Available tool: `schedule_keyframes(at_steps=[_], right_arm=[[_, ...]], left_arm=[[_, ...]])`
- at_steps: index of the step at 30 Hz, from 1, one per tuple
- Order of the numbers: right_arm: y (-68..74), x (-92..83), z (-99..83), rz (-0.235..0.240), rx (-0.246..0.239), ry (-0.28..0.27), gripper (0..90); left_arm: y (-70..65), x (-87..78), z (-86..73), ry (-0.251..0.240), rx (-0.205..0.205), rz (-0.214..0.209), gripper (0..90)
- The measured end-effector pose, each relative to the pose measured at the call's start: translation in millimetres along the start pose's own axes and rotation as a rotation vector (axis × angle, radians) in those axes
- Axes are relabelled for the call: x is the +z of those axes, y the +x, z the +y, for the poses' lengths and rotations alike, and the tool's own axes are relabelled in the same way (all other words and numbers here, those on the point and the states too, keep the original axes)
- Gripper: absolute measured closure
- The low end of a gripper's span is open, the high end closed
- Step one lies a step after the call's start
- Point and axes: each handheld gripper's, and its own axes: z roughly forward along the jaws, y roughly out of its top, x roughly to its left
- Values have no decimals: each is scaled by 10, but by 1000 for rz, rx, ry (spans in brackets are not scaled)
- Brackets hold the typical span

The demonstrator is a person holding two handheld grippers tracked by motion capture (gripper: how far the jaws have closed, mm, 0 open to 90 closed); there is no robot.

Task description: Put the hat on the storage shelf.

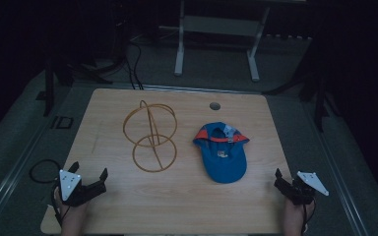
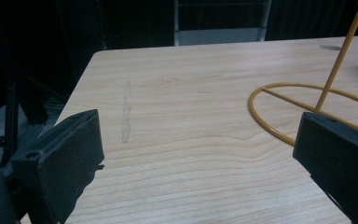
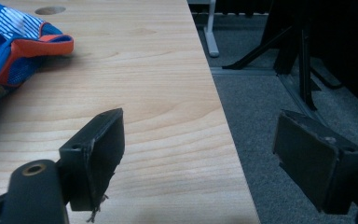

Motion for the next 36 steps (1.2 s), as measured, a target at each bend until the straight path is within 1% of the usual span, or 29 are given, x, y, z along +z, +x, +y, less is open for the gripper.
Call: schedule_keyframes(at_steps=[5, 6, 8, 9, 10, 14, 15, 16, 17, 18, 19, 20, 21, 23, 24, 25, 27, 28, 29, 30, 31, 32, 33, 35, 36], right_arm=[[12, 10, 5, 7, -12, 5, 165], [20, 24, 13, 29, -28, 10, 165], [21, 30, 32, 52, -27, 22, 165], [17, 31, 53, 73, -19, 27, 165], [14, 25, 79, 93, -7, 28, 166], [36, -8, 208, 137, -8, 21, 165], [36, -8, 208, 137, -8, 21, 165], [56, -16, 280, 150, 2, 16, 165], [67, -17, 316, 150, -2, 10, 158], [79, -15, 353, 146, -11, 6, 147], [89, -6, 389, 152, -15, 5, 141], [89, -6, 389, 152, -15, 5, 141], [102, 19, 457, 174, -6, 8, 138], [127, 42, 520, 195, -1, 14, 138], [127, 42, 520, 195, -1, 14, 138], [167, 61, 581, 203, -13, 13, 138], [212, 83, 646, 225, -23, 16, 137], [212, 83, 646, 225, -23, 16, 137], [256, 102, 718, 250, -25, 21, 137], [279, 109, 758, 266, -28, 22, 137], [302, 116, 799, 282, -34, 23, 137], [302, 116, 799, 282, -34, 23, 137], [353, 133, 882, 307, -48, 30, 138], [396, 146, 961, 349, -44, 28, 138], [422, 157, 998, 367, -49, 29, 138]], left_arm=[[2, 1, 2, 0, 1, -6, 20], [0, 0, 6, -2, 3, -9, 19], [-2, 3, 5, -2, 7, -9, 19], [-4, 6, 6, -1, 6, -13, 19], [-7, 8, 4, -2, 5, -13, 20], [-5, 2, 5, -14, 3, -17, 20], [-5, 2, 5, -14, 3, -17, 20], [3, -10, 13, -31, -19, -17, 20], [7, -16, 16, -37, -26, -20, 20], [9, -22, 17, -40, -27, -17, 20], [9, -27, 18, -41, -28, -16, 20], [9, -27, 18, -41, -28, -16, 20], [4, -31, 18, -43, -33, -16, 20], [-6, -34, 22, -48, -41, -24, 20], [-6, -34, 22, -48, -41, -24, 20], [-21, -35, 27, -52, -38, -30, 19], [-37, -36, 33, -52, -32, -39, 20], [-37, -36, 33, -52, -32, -39, 20], [-54, -39, 38, -55, -33, -52, 20], [-62, -40, 40, -51, -25, -51, 19], [-69, -40, 40, -54, -26, -61, 19], [-69, -40, 40, -54, -26, -61, 20], [-86, -40, 41, -45, -27, -69, 19], [-97, -42, 43, -47, -32, -86, 20], [-97, -42, 43, -47, -32, -86, 20]])
